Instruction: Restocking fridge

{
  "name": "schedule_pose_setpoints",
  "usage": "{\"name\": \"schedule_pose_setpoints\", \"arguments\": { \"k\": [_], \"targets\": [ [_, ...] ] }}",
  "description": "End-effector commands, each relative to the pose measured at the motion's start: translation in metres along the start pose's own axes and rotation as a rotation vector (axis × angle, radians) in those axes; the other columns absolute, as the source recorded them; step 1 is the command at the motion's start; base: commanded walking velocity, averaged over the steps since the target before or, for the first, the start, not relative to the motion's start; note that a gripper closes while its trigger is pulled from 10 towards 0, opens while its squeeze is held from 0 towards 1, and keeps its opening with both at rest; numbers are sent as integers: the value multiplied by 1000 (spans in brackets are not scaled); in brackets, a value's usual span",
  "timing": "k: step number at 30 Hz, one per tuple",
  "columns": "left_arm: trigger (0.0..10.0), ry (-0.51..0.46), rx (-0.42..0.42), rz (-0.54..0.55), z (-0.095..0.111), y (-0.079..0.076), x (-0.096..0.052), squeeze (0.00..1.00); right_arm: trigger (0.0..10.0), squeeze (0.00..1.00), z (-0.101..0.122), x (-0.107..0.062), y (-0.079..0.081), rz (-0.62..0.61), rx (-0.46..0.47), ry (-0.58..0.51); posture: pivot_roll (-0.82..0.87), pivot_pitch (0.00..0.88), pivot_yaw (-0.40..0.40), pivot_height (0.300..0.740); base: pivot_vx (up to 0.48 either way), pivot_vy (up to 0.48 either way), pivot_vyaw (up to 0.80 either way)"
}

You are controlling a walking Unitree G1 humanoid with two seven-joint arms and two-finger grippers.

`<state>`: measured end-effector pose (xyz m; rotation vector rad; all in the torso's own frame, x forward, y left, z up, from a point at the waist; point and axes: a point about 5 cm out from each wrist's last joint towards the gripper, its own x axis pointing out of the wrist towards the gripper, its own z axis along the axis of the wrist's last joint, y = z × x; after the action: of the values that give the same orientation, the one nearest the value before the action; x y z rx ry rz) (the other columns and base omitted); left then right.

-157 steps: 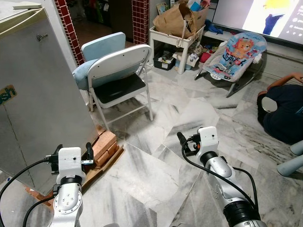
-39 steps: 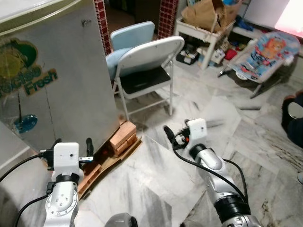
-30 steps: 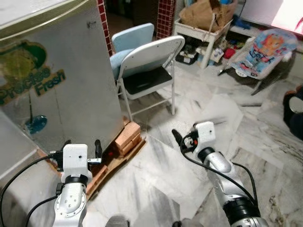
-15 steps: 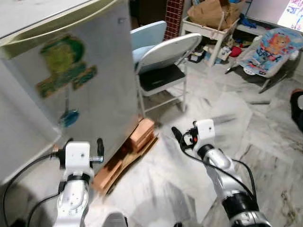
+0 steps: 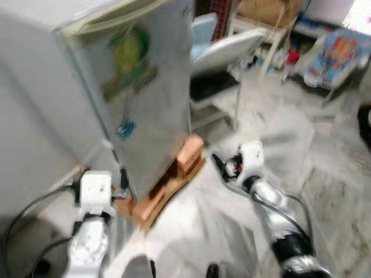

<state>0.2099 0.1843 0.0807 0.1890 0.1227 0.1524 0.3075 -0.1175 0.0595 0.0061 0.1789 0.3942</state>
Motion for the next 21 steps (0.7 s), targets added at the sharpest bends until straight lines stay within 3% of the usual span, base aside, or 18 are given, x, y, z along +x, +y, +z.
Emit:
{"name": "schedule_pose_setpoints", "arguments": {
  "k": [1, 6, 21],
  "targets": [
    [10000, 4, -5, -12, 0, -5, -2, 0, 10000, 0, -2, -4, -11, -29, -14, 9, 116, 77, -15, 740, -255, 409, 0],
    [10000, 0, -2, -15, -1, -6, -2, 0, 10000, 0, -3, -5, -11, -28, -15, 13, 115, 78, -17, 740, -265, 404, 0],
    [10000, -88, -21, -127, 12, -9, -3, 0, 10000, 0, 0, -4, -14, -42, -13, -3, 114, 77, -19, 740, 16, 0, 0]
  ]
}}
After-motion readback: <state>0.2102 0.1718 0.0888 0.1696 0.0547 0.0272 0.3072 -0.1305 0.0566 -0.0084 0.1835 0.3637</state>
